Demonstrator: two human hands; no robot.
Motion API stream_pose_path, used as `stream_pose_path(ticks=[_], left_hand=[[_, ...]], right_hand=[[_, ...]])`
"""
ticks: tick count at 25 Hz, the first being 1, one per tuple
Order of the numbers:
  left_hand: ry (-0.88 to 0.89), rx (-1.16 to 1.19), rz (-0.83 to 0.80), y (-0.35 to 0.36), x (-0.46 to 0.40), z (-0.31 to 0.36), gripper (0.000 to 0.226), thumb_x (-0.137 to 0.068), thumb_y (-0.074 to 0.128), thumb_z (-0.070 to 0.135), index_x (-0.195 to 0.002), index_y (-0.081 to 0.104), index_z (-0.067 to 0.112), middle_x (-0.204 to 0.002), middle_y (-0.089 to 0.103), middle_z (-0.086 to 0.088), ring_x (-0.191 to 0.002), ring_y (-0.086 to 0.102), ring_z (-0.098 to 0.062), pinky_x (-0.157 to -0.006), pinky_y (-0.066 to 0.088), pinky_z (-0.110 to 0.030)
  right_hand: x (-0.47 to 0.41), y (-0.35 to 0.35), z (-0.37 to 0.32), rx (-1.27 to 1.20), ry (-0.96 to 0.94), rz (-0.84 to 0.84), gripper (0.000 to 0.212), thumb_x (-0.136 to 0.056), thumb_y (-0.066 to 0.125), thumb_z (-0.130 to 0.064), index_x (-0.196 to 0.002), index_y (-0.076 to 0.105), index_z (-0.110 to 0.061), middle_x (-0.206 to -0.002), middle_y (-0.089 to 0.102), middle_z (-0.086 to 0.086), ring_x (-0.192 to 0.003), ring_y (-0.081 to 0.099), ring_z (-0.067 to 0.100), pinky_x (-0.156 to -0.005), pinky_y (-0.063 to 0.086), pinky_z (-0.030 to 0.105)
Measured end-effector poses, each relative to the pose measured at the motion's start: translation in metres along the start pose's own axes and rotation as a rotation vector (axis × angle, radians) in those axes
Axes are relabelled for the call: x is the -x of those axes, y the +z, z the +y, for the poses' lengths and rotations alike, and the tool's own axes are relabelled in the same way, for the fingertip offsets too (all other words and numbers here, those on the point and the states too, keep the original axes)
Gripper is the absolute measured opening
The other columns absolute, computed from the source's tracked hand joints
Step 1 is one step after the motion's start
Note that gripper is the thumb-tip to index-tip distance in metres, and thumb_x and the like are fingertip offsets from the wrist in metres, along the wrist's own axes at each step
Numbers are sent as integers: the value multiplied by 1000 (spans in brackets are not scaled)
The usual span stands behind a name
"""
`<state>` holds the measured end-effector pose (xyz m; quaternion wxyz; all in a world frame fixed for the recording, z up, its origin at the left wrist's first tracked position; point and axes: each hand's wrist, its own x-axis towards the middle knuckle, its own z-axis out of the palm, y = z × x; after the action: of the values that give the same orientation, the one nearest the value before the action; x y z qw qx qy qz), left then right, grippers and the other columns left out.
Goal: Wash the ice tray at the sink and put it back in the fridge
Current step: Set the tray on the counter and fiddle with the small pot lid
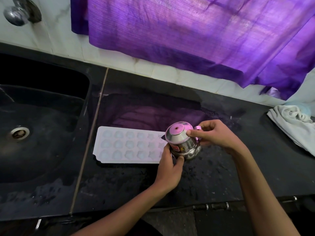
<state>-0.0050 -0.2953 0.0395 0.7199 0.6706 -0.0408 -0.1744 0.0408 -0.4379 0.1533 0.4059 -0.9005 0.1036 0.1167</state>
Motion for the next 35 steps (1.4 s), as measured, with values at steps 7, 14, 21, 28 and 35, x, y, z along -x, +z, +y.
stream_pose_path(ticks=[7, 14, 21, 28, 35], left_hand=[[-8, -3, -9, 2, 1, -1, 50, -93, 50, 13, -139, 30, 21, -119, 47, 19, -91, 43, 19, -72, 33, 4], [85, 13, 38, 5, 5, 3, 65, -90, 51, 6, -146, 18, 18, -137, 40, 9, -108, 40, 20, -83, 30, 6], [114, 1, 17, 6, 14, -4, 50, -91, 54, 13, -136, 33, 18, -129, 47, 5, -102, 45, 16, -80, 36, 1], [10, -25, -12, 2, 18, -23, 34, -74, 57, 40, -103, 44, 29, -114, 60, 0, -104, 54, -10, -93, 45, -37], [1, -38, -52, -1, 18, -26, 40, -80, 59, 34, -115, 39, 28, -120, 53, 11, -114, 48, -5, -98, 41, -30]], right_hand=[[1, -1, 1, -1, -4, 1, 52, -56, 79, -48, -76, 69, -2, -71, 69, 14, -68, 65, 17, -71, 58, 35], [9, -3, 8, -147, -10, 25, 46, -56, 80, -41, -75, 69, -1, -67, 65, 10, -67, 64, 16, -78, 59, 38], [24, -4, 15, -153, -42, -2, 60, -54, 81, -49, -81, 68, 4, -84, 67, 28, -78, 65, 25, -82, 58, 42], [29, 3, 15, -25, -25, -44, 54, -56, 79, -49, -80, 69, -2, -82, 70, 21, -78, 69, 32, -85, 54, 53], [27, 8, 10, 35, -21, -67, 60, -56, 78, -54, -81, 68, -1, -82, 71, 20, -78, 66, 41, -85, 52, 56]])
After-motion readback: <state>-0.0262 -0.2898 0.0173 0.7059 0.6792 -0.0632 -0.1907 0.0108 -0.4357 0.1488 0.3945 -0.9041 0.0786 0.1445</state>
